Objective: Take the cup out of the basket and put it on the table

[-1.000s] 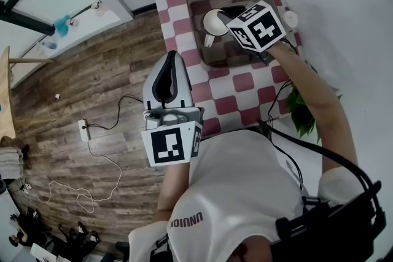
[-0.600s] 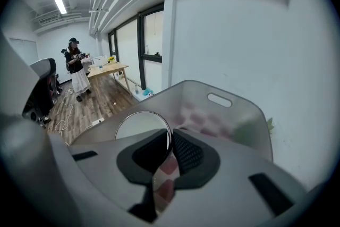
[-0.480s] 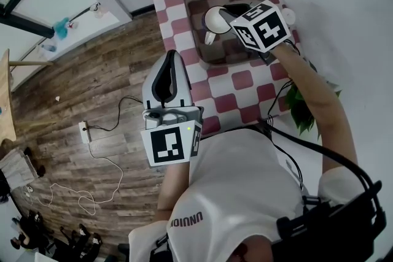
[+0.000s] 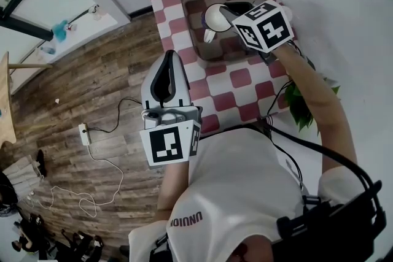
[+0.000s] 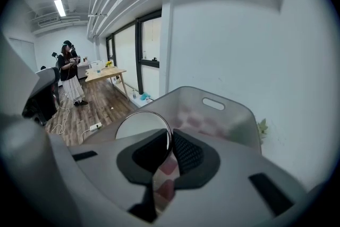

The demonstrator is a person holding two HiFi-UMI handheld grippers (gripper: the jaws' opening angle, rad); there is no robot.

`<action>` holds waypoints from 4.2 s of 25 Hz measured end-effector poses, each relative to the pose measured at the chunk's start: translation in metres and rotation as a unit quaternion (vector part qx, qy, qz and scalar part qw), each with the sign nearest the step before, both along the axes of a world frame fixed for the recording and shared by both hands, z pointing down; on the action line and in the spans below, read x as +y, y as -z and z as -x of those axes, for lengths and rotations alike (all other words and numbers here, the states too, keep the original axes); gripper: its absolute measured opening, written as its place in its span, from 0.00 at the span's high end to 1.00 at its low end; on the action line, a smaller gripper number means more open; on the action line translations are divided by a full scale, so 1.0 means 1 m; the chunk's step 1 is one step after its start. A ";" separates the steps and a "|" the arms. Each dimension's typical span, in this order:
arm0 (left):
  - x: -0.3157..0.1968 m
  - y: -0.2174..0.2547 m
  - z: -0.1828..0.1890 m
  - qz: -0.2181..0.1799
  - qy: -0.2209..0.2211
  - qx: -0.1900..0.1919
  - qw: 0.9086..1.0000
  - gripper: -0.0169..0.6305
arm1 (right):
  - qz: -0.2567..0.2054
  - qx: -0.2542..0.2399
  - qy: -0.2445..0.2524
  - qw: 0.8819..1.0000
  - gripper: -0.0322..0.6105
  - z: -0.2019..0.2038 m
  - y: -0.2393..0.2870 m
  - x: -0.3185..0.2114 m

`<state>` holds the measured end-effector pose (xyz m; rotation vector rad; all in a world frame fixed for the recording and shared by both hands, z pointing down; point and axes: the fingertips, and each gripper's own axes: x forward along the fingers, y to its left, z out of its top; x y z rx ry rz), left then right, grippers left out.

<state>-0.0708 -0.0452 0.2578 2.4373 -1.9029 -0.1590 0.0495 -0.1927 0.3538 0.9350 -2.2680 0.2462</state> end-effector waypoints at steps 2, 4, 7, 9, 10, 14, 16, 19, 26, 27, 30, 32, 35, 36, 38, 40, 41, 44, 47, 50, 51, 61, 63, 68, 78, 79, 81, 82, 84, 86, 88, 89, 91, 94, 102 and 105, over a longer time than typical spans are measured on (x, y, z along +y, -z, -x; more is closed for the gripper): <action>0.001 0.001 0.000 -0.001 0.000 0.000 1.000 0.95 | -0.002 -0.002 -0.002 1.000 0.87 -0.001 0.003 0.001; 0.003 0.002 0.001 -0.002 -0.001 0.000 1.000 0.95 | -0.005 -0.005 -0.004 1.000 0.87 -0.001 0.006 0.003; 0.004 0.003 0.000 -0.003 -0.001 -0.001 1.000 0.95 | -0.009 -0.010 -0.006 1.000 0.87 -0.002 0.011 0.004; 0.005 0.003 -0.001 -0.004 -0.003 -0.002 1.000 0.95 | -0.012 -0.014 -0.007 1.000 0.87 -0.003 0.014 0.005; 0.005 0.003 -0.002 -0.004 -0.004 -0.002 1.000 0.95 | -0.013 -0.016 -0.007 1.000 0.87 -0.003 0.016 0.006; 0.006 0.003 -0.003 -0.004 -0.005 -0.003 1.000 0.95 | -0.017 -0.024 -0.007 1.000 0.87 -0.003 0.021 0.008; 0.006 0.003 -0.004 -0.005 -0.006 -0.004 1.000 0.95 | -0.016 -0.028 -0.007 0.999 0.87 -0.003 0.022 0.010; 0.007 0.003 -0.005 -0.005 -0.007 -0.004 1.000 0.95 | -0.017 -0.031 -0.007 0.999 0.87 -0.003 0.024 0.013; 0.012 0.002 -0.006 -0.006 -0.006 -0.004 1.000 0.95 | -0.027 -0.045 -0.006 0.999 0.87 -0.005 0.034 0.022; 0.012 0.002 -0.007 -0.006 -0.006 -0.003 1.000 0.95 | -0.029 -0.046 -0.006 0.998 0.87 -0.006 0.036 0.023; 0.014 0.001 -0.006 -0.007 -0.006 -0.003 1.000 0.95 | -0.036 -0.051 -0.003 0.998 0.87 -0.007 0.043 0.028; 0.016 0.002 -0.005 -0.008 -0.005 -0.003 1.000 0.95 | -0.039 -0.054 -0.001 0.998 0.87 -0.006 0.047 0.031; 0.018 0.002 -0.004 -0.008 -0.005 -0.002 1.000 0.95 | -0.044 -0.059 0.001 0.997 0.87 -0.005 0.054 0.037; 0.019 0.003 -0.004 -0.009 -0.005 -0.002 1.000 0.95 | -0.046 -0.061 0.001 0.997 0.87 -0.005 0.056 0.039; 0.021 0.003 -0.003 -0.009 -0.005 -0.002 1.000 0.95 | -0.048 -0.066 0.003 0.997 0.87 -0.004 0.060 0.044; 0.022 0.004 -0.003 -0.009 -0.005 -0.002 1.000 0.95 | -0.049 -0.069 0.005 0.996 0.87 -0.004 0.063 0.048; 0.023 0.004 -0.003 -0.009 -0.005 -0.001 1.000 0.95 | -0.050 -0.070 0.006 0.996 0.87 -0.003 0.064 0.050; 0.026 0.004 -0.002 -0.010 -0.004 -0.001 1.000 0.95 | -0.055 -0.072 0.008 0.996 0.87 -0.002 0.067 0.058; 0.028 0.004 -0.001 -0.011 -0.004 -0.001 1.000 0.95 | -0.058 -0.077 0.012 0.995 0.87 -0.002 0.070 0.064; 0.029 0.004 -0.001 -0.011 -0.003 -0.003 1.000 0.95 | -0.062 -0.084 0.016 0.994 0.87 -0.001 0.075 0.070; 0.030 0.004 -0.001 -0.011 -0.004 -0.003 1.000 0.95 | -0.063 -0.086 0.018 0.994 0.87 0.000 0.077 0.072; 0.033 0.010 0.003 -0.014 0.000 -0.007 1.000 0.95 | -0.070 -0.095 0.042 0.992 0.87 0.011 0.091 0.093; 0.034 0.010 0.005 -0.015 0.002 -0.007 1.000 0.95 | -0.070 -0.098 0.049 0.992 0.87 0.014 0.093 0.097; 0.035 0.011 0.008 -0.017 0.008 -0.006 1.000 0.95 | -0.066 -0.105 0.064 0.990 0.87 0.021 0.095 0.109; 0.033 0.005 0.010 -0.010 0.016 -0.008 1.000 0.95 | -0.038 -0.116 0.097 0.988 0.87 0.036 0.081 0.132; 0.033 0.005 0.011 -0.011 0.017 -0.009 1.000 0.95 | -0.035 -0.117 0.101 0.987 0.87 0.038 0.079 0.135; 0.034 0.005 0.014 -0.010 0.021 -0.011 1.000 0.95 | -0.030 -0.116 0.107 0.987 0.87 0.041 0.076 0.139; 0.033 0.004 0.015 -0.010 0.023 -0.011 1.000 0.95 | -0.027 -0.116 0.110 0.987 0.87 0.042 0.075 0.141; 0.033 0.004 0.015 -0.010 0.026 -0.010 1.000 0.95 | -0.022 -0.115 0.113 0.987 0.87 0.042 0.072 0.145; 0.034 0.003 0.016 -0.010 0.029 -0.008 1.000 0.95 | -0.017 -0.116 0.115 0.986 0.87 0.043 0.069 0.149; 0.035 0.002 0.018 -0.008 0.032 -0.006 0.999 0.95 | -0.010 -0.116 0.117 0.986 0.87 0.043 0.065 0.153; 0.035 0.002 0.019 -0.007 0.033 -0.006 0.999 0.95 | -0.006 -0.115 0.118 0.986 0.87 0.044 0.063 0.156; 0.034 0.001 0.021 -0.006 0.036 -0.005 0.999 0.95 | 0.002 -0.112 0.122 0.986 0.87 0.044 0.057 0.161; 0.035 0.000 0.025 -0.005 0.043 -0.006 0.999 0.95 | 0.019 -0.106 0.127 0.986 0.87 0.045 0.044 0.172; 0.036 -0.004 0.027 0.001 0.049 -0.005 0.999 0.95 | 0.060 -0.099 0.122 0.986 0.87 0.041 0.013 0.190; 0.034 -0.004 0.026 0.000 0.049 -0.006 0.999 0.95 | 0.071 -0.098 0.115 0.986 0.87 0.039 0.004 0.189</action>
